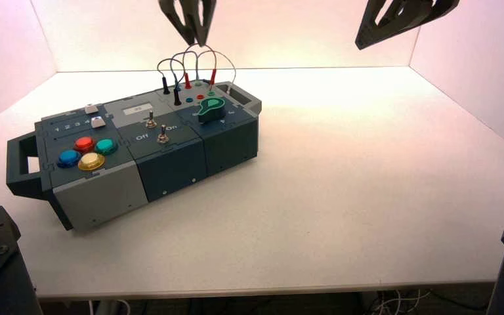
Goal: Pull the red wire.
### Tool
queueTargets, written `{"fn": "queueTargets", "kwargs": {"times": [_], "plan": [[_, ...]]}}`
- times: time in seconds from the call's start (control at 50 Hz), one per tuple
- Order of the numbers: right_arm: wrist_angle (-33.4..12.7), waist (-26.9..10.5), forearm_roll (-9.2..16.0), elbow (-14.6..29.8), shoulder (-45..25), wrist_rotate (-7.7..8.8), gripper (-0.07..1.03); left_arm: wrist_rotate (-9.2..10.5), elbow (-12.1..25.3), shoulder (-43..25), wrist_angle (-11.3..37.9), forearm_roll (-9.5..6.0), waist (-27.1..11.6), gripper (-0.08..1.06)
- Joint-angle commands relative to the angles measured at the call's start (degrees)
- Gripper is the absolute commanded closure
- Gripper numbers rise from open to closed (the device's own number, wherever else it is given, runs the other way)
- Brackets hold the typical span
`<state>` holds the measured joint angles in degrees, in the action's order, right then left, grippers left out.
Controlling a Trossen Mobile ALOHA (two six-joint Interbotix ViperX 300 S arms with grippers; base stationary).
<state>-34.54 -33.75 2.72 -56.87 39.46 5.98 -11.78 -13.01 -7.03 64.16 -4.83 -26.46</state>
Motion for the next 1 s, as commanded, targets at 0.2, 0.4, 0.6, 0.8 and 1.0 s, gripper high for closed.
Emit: {"fn": "queueTargets", "kwargs": {"times": [0.2,0.4,0.6,0.8,1.0], "plan": [[0.5,0.1,0.3,0.6,0.4,0.00,0.48,-1.93,-17.2,19.3,-7.5,0.00,-2.7,0.65],[0.7,0.1,0.3,0.5,0.1,-0.09,0.48,-2.46,-27.0,26.2,-14.1,-0.18,-0.3,0.65],[0.8,0.1,0.3,0.5,-0.9,0.00,0.48,-4.13,-32.1,26.7,-19.0,-0.18,1.2,0.65],[0.8,0.1,0.3,0.4,-2.3,-0.09,0.48,-4.13,-34.5,25.8,-22.2,-0.35,1.9,0.65],[0.8,0.1,0.2,0.4,-2.5,0.00,0.48,-4.22,-35.2,25.2,-22.9,-0.35,1.9,0.65]]}}
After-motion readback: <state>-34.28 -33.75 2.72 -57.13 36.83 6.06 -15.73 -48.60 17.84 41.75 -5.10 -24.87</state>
